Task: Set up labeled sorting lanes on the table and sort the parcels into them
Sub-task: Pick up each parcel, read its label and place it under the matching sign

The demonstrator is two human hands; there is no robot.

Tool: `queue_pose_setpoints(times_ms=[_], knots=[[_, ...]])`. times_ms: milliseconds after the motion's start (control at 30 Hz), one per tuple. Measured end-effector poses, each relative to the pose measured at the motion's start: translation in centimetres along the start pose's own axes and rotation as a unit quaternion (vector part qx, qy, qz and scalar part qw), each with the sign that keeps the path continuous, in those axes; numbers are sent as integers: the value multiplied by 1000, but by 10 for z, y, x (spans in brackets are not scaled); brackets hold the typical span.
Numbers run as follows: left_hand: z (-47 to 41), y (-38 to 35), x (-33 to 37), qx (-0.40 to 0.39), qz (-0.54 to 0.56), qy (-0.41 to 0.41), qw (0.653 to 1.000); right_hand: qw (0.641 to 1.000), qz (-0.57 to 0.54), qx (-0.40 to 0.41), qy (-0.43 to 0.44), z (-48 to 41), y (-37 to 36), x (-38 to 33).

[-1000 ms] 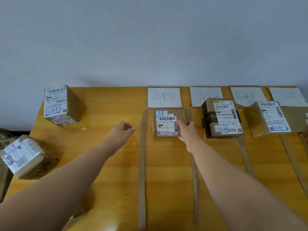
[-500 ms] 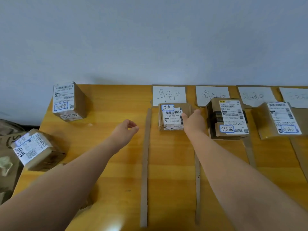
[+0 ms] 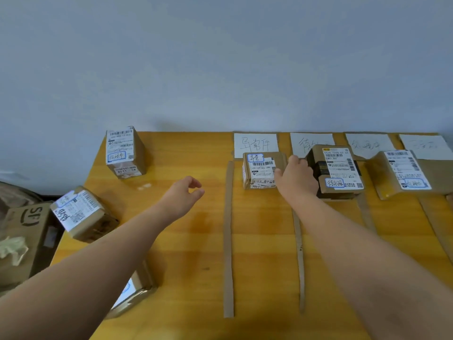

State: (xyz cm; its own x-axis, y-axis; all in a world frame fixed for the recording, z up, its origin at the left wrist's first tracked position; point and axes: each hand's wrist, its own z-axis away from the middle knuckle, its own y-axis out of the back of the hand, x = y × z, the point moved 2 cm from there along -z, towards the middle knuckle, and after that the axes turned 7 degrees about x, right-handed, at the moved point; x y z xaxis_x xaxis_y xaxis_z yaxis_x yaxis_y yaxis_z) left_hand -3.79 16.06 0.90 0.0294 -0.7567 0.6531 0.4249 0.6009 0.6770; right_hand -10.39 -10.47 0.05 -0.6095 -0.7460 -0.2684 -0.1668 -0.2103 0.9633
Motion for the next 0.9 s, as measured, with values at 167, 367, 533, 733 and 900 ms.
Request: queue_pose_setpoints(times_ms=[167,367,533,733,900], knots=[[14,34,-13,-2,-17,-53,998,999,-39,12,-13,40,7,-19],[27,82,-56,-19,-70,-113,991,997,-73,-1,-23,106,-5,-61],[40,116,-107,-28,-83,-131,987,992,-110,-48,-42,169,-30,-109],[57,144,-157,-51,-88,-123,987,984,-148,-85,-48,231,-57,-154],[65,153,-187,-79,-101,-99,987,976,-182,-104,-52,265,-70,-177]])
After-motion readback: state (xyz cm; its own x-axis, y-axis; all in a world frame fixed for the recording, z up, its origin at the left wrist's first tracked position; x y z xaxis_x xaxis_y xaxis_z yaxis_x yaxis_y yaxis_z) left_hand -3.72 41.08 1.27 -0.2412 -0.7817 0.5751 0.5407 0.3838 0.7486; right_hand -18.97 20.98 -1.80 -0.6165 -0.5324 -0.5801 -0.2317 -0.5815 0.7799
